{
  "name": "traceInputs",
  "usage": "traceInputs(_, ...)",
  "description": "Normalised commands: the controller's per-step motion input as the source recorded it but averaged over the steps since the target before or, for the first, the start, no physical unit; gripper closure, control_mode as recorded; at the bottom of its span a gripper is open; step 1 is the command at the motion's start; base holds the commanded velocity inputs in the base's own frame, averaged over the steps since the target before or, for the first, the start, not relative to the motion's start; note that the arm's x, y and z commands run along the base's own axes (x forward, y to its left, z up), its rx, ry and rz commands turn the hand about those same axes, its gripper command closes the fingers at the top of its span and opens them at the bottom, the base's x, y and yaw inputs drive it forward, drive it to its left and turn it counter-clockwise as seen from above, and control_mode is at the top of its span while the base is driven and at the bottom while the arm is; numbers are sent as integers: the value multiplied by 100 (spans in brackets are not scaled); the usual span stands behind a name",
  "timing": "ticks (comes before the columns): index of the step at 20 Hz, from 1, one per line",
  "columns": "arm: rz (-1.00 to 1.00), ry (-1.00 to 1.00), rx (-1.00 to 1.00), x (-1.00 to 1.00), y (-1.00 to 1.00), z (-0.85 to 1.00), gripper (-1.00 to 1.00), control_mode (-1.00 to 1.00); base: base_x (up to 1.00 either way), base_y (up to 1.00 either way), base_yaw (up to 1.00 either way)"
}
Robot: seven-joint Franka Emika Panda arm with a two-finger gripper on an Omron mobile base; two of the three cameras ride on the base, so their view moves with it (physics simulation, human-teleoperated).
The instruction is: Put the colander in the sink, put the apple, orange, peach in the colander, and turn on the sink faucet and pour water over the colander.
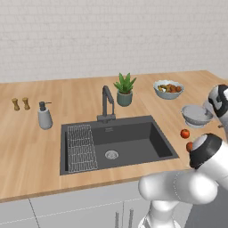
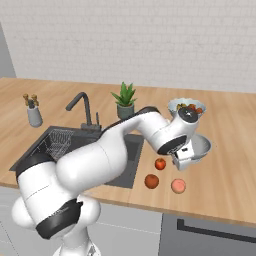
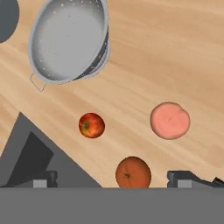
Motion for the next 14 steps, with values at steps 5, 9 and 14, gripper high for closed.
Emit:
traceInputs(5, -11, 0, 3, 43, -18, -25, -100, -100, 0, 0, 0)
traceInputs(9, -13, 1, 3, 41, -22, -23, -100, -100, 0, 0, 0)
traceInputs(14, -12, 1, 3, 35, -29, -30, -100, -100, 0, 0, 0)
